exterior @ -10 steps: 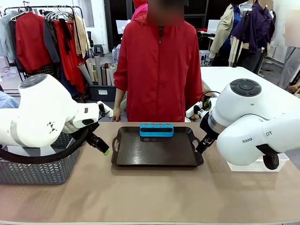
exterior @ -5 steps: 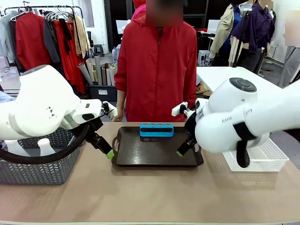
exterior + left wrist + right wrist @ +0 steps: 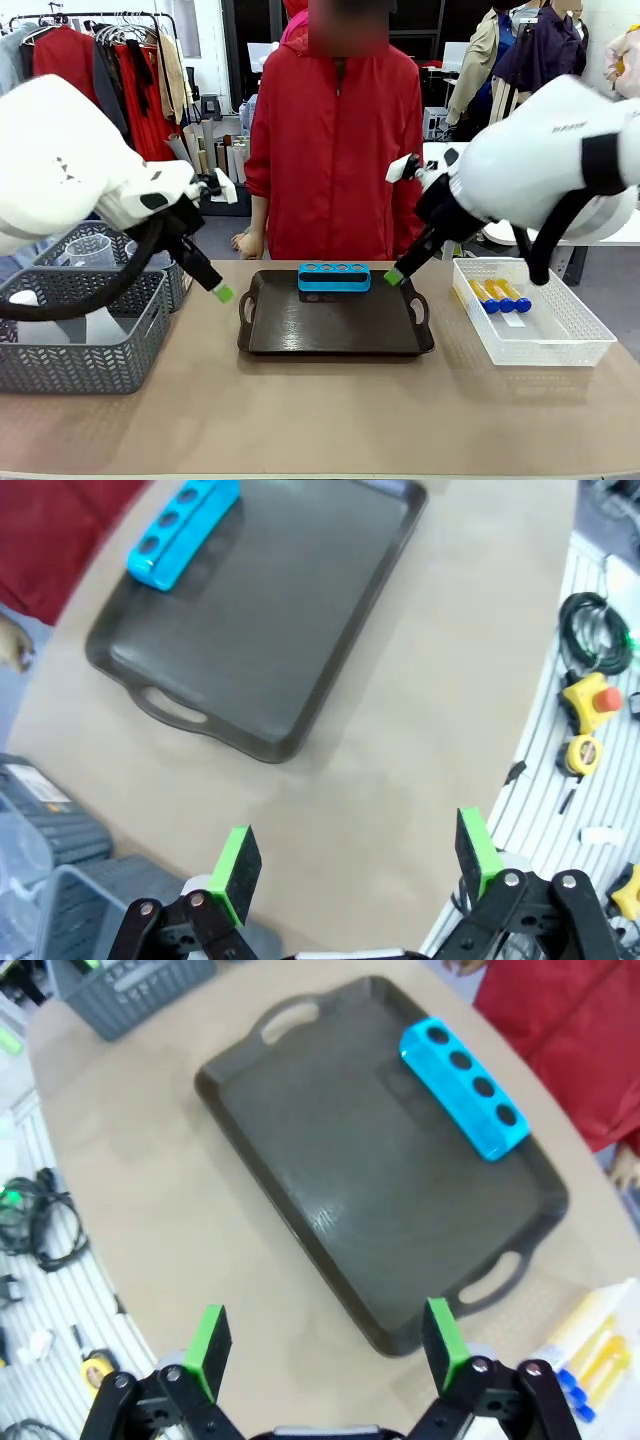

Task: Prepare the laboratory tools.
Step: Pick up one Small flask and place it on the Handle tray.

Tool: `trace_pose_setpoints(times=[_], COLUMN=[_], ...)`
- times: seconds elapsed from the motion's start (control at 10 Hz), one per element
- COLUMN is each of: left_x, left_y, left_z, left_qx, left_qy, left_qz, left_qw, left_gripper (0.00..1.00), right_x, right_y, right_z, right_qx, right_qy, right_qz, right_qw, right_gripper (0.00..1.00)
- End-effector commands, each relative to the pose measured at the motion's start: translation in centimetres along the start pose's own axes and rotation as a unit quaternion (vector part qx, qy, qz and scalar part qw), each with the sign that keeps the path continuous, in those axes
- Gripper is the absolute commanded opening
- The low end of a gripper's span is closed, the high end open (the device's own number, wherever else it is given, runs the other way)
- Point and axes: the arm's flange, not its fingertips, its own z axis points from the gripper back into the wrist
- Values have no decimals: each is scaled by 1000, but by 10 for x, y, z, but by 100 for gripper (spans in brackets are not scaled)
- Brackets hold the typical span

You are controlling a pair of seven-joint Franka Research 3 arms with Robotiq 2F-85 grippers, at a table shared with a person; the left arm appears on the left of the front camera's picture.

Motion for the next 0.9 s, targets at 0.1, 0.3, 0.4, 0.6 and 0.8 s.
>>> trace_pose_setpoints(times=[0.1,0.3,0.4,0.6,0.8], left_x=[13,16,18,21,21], left_y=[9,14,15,10,10], left_z=[48,67,72,72,72], left_qx=[19,23,32,34,34], left_qy=[-20,-32,-36,-35,-35], left_qz=[-34,-52,-56,-42,-42], left_qw=[999,998,997,998,998], left_gripper=[100,100,100,100,100], right_x=[2,2,0,-1,2], right_y=[-31,-42,-46,-40,-44], right_z=[44,69,79,72,87], right_qx=[38,28,20,-52,9], right_qy=[-57,-96,-115,-109,-102], right_qz=[5,4,1,15,-11], right_qw=[998,995,993,993,995], right_gripper=[100,100,100,100,100])
